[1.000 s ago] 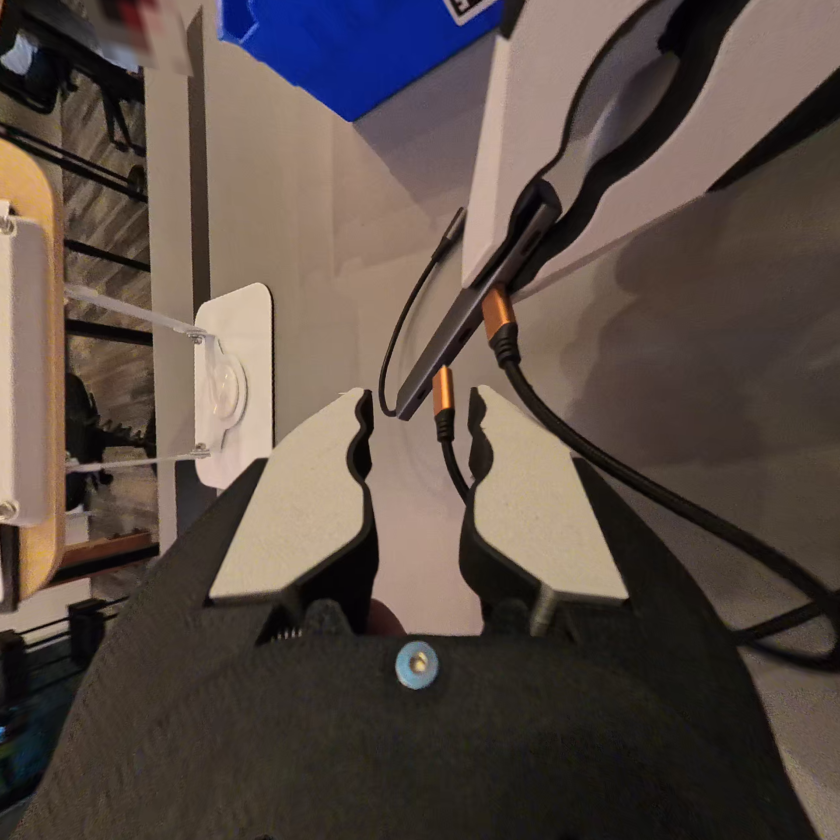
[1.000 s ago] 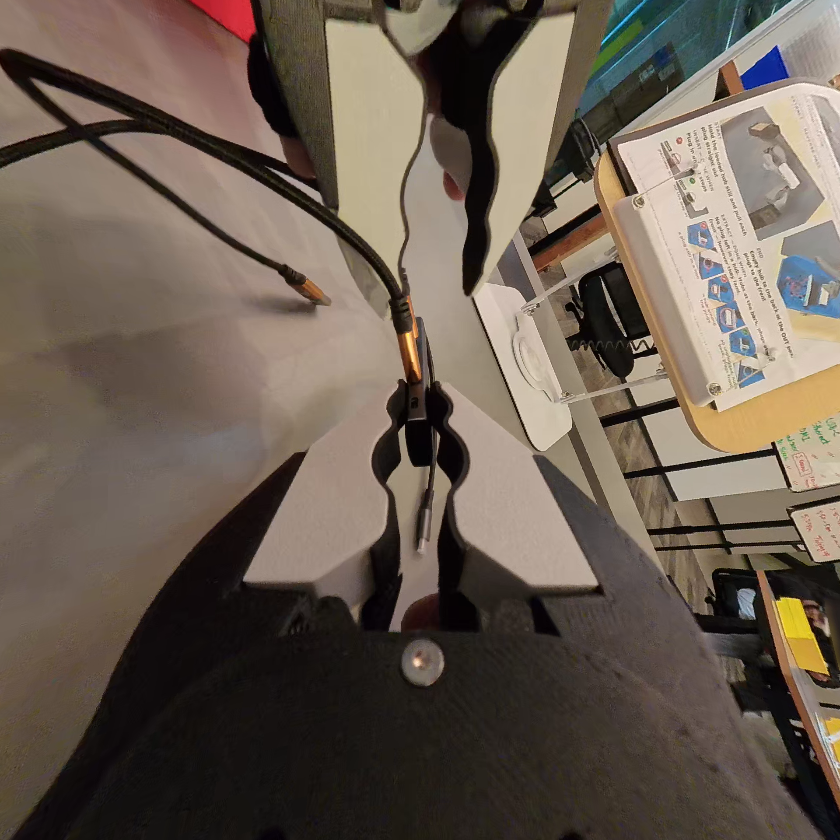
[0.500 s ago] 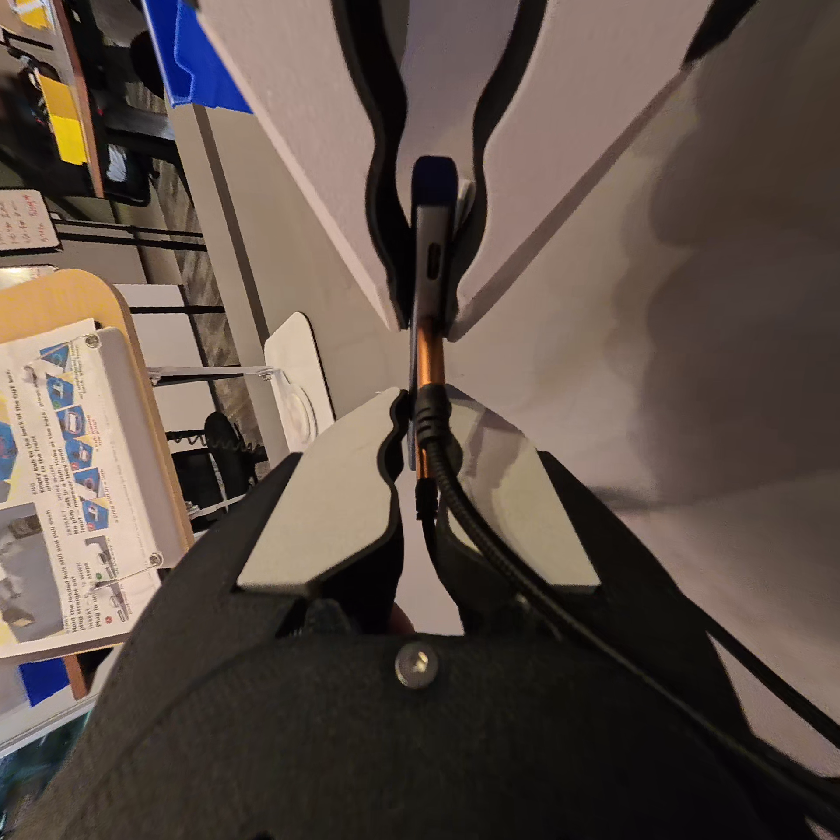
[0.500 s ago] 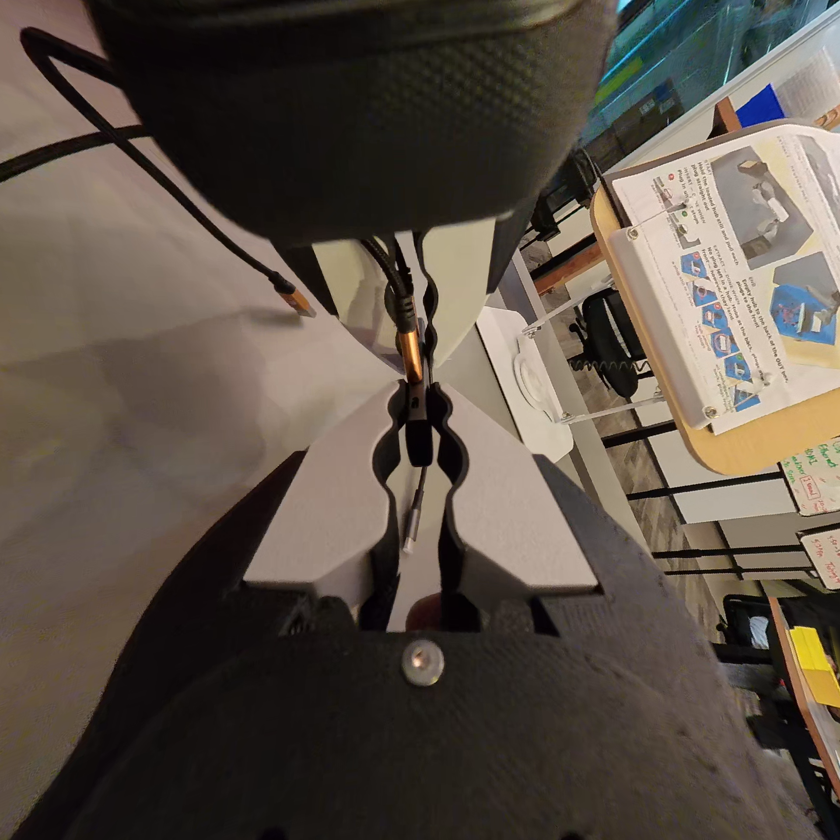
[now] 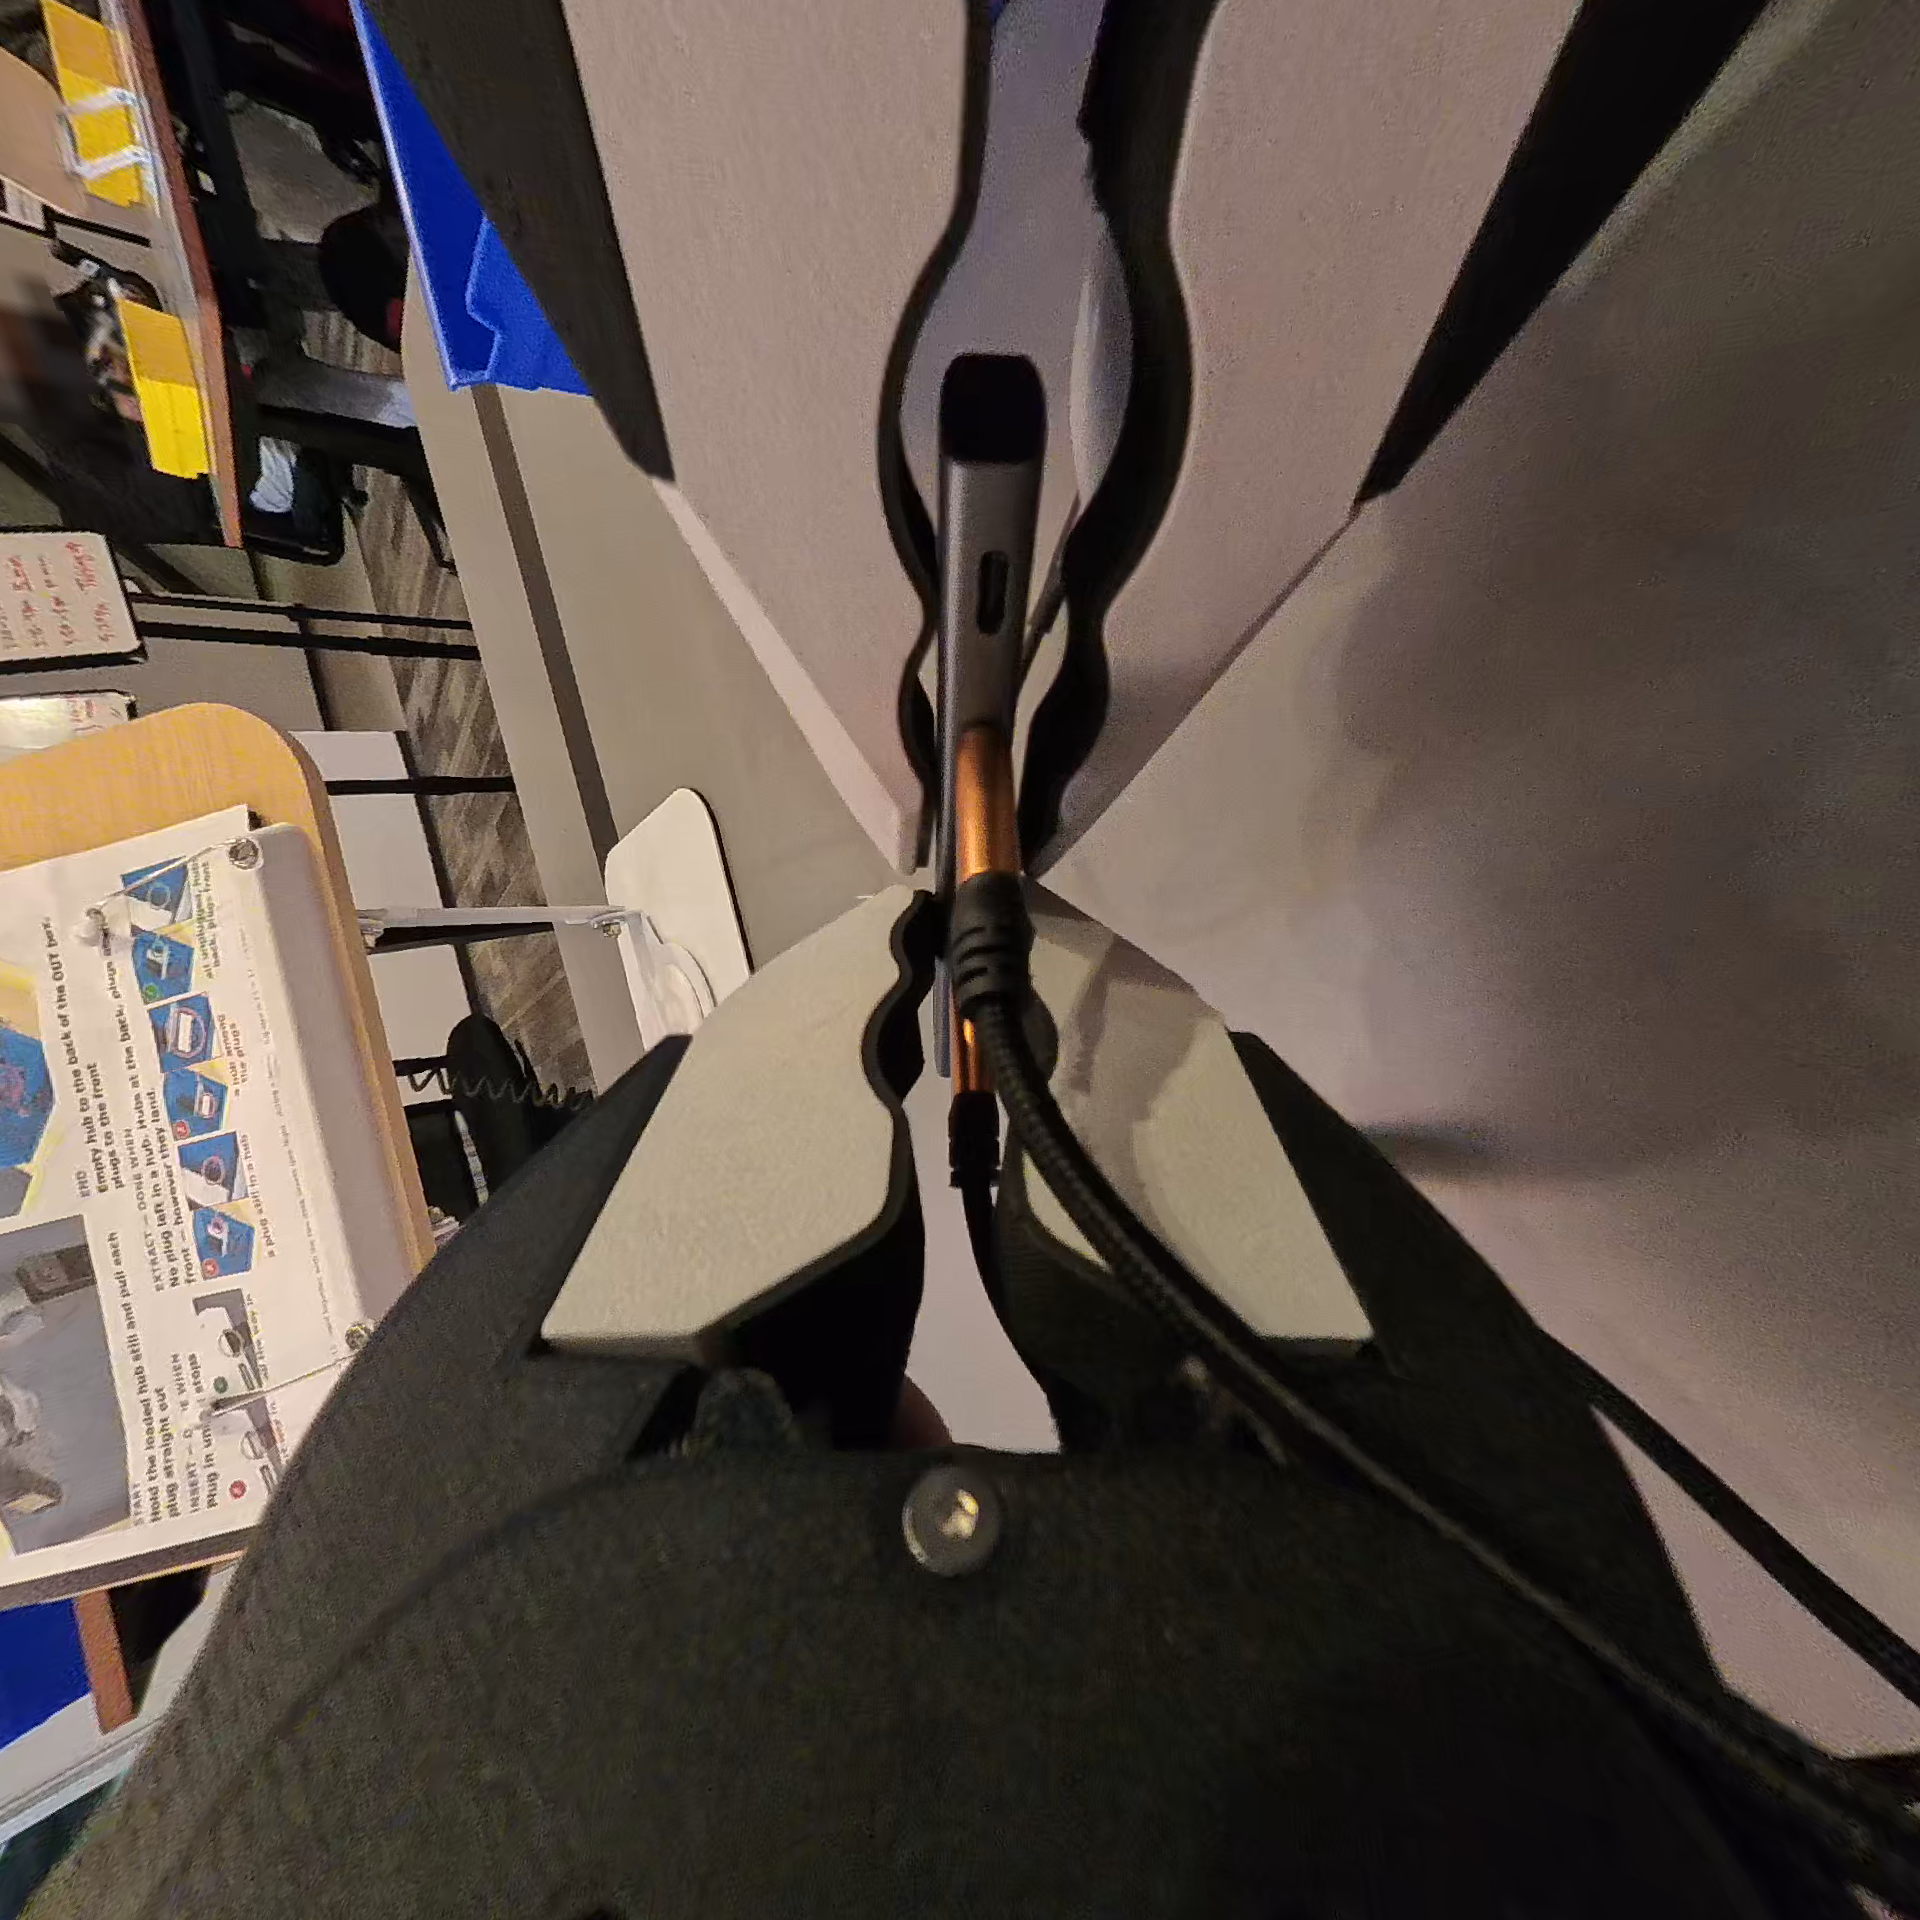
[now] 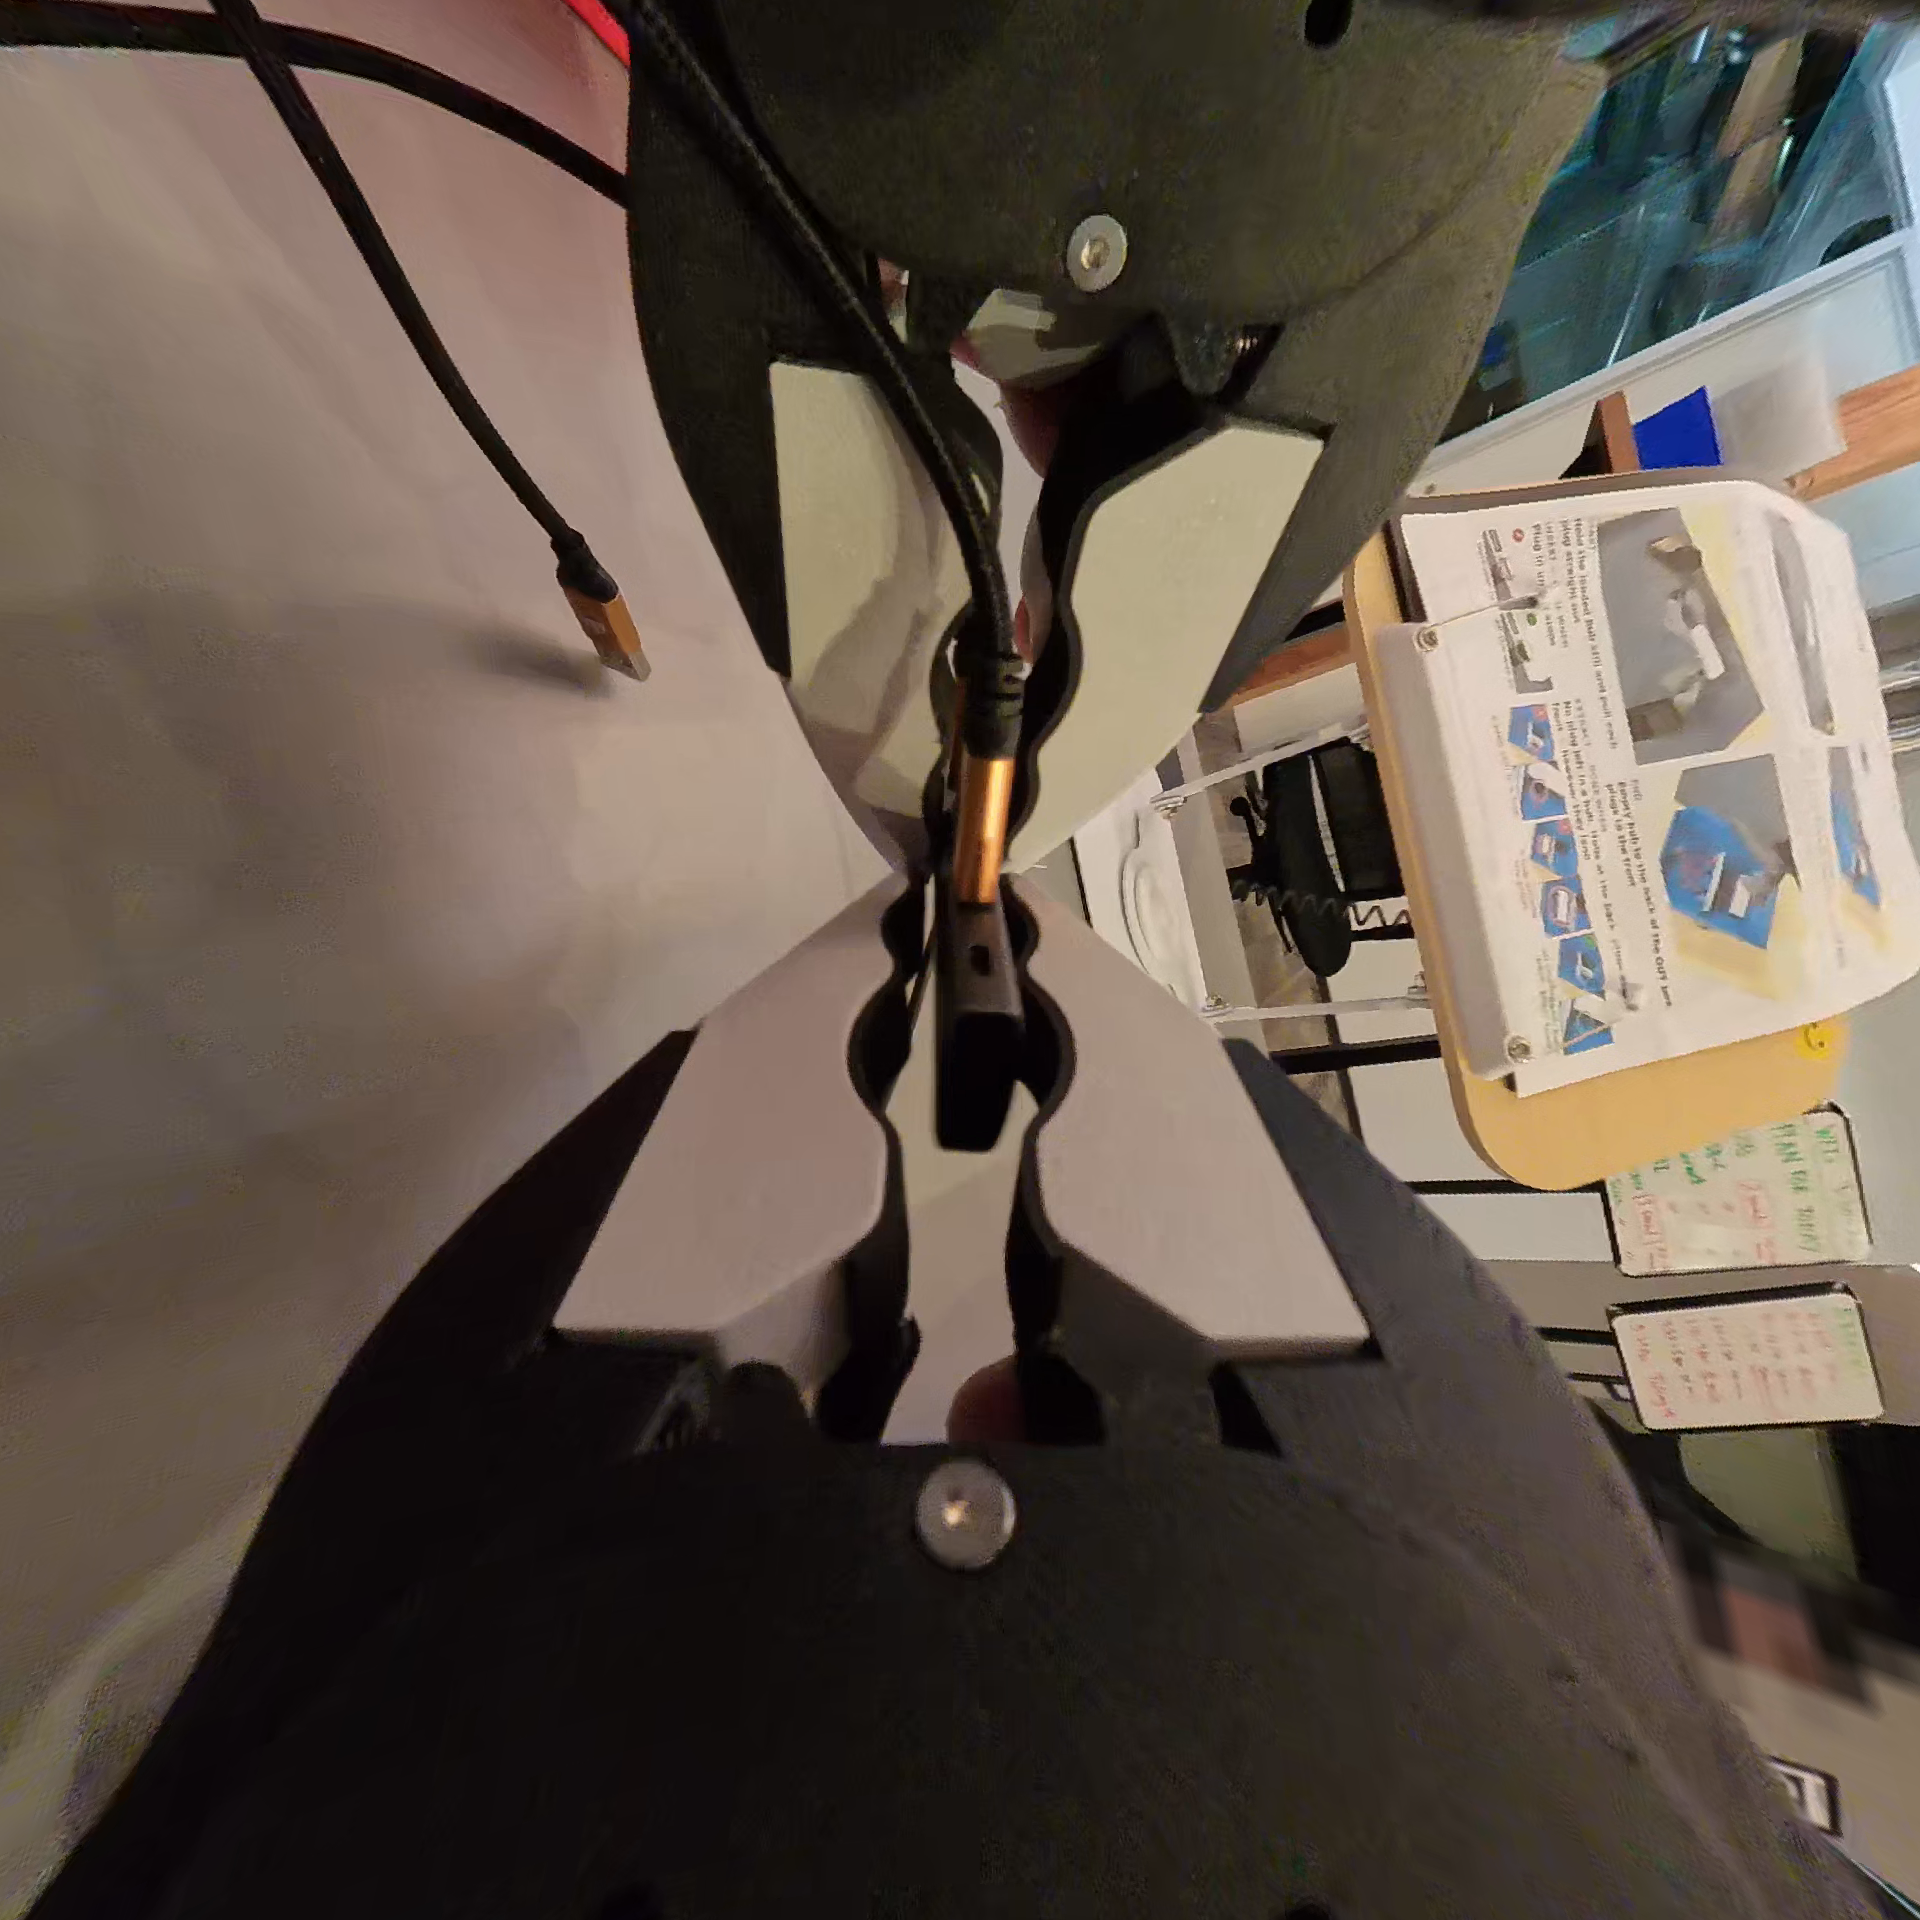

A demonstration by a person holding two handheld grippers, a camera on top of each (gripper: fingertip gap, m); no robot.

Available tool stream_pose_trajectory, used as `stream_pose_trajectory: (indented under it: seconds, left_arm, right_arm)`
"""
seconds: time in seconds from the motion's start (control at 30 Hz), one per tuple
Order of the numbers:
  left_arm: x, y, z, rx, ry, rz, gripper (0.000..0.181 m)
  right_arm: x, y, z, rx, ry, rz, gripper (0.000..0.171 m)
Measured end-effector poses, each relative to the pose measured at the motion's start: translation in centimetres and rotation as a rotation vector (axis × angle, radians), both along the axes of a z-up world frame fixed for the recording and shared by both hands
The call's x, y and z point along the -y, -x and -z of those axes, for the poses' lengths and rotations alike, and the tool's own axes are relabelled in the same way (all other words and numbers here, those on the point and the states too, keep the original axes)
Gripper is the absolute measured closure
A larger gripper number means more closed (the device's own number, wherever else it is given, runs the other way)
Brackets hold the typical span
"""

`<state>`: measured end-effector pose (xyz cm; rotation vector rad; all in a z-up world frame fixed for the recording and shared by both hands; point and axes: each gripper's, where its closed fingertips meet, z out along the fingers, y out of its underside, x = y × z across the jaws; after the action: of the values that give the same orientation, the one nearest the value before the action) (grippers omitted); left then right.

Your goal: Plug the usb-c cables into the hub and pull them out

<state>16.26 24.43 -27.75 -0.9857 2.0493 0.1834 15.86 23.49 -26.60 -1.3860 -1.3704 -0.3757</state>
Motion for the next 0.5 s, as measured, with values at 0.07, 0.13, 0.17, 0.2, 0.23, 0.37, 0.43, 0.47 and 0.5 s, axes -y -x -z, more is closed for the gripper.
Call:
stream_pose_trajectory:
  seconds: [0.07, 0.13, 0.17, 0.2, 0.23, 0.37, 0.43, 0.47, 0.5]
  left_arm:
    - [0.0, 0.1, 0.1, -0.003, 0.003, 0.003, 0.171]
    - [0.1, 0.1, 0.1, 0.009, 0.01, 0.004, 0.171]
    - [0.1, 0.0, 0.0, 0.016, 0.015, 0.004, 0.171]
    - [0.0, 0.0, -0.1, 0.015, 0.014, 0.002, 0.171]
    - [0.0, -0.1, -0.2, 0.015, 0.013, 0.0, 0.171]
    - [-0.2, -0.2, -0.8, 0.043, 0.037, -0.026, 0.167]
    - [-0.4, 0.0, -1.3, 0.056, 0.044, -0.044, 0.16]
    - [-0.5, 0.1, -1.6, 0.063, 0.038, -0.049, 0.158]
    - [-0.5, 0.1, -1.9, 0.07, 0.032, -0.053, 0.156]
  right_arm:
    - [0.0, 0.0, 0.1, -0.02, 0.024, -0.003, 0.164]
    - [0.0, 0.0, 0.0, -0.041, 0.031, -0.001, 0.164]
    - [0.0, -0.1, 0.0, -0.057, 0.039, 0.004, 0.164]
    - [-0.1, -0.1, -0.1, -0.062, 0.036, 0.008, 0.164]
    - [-0.1, -0.2, -0.2, -0.064, 0.032, 0.012, 0.164]
    - [-0.4, -0.8, -0.3, -0.074, 0.043, 0.048, 0.164]
    - [-0.5, -1.0, -0.2, -0.089, 0.06, 0.057, 0.164]
    - [-0.5, -1.1, -0.2, -0.092, 0.062, 0.063, 0.164]
    - [-0.5, -1.2, -0.2, -0.103, 0.067, 0.064, 0.164]
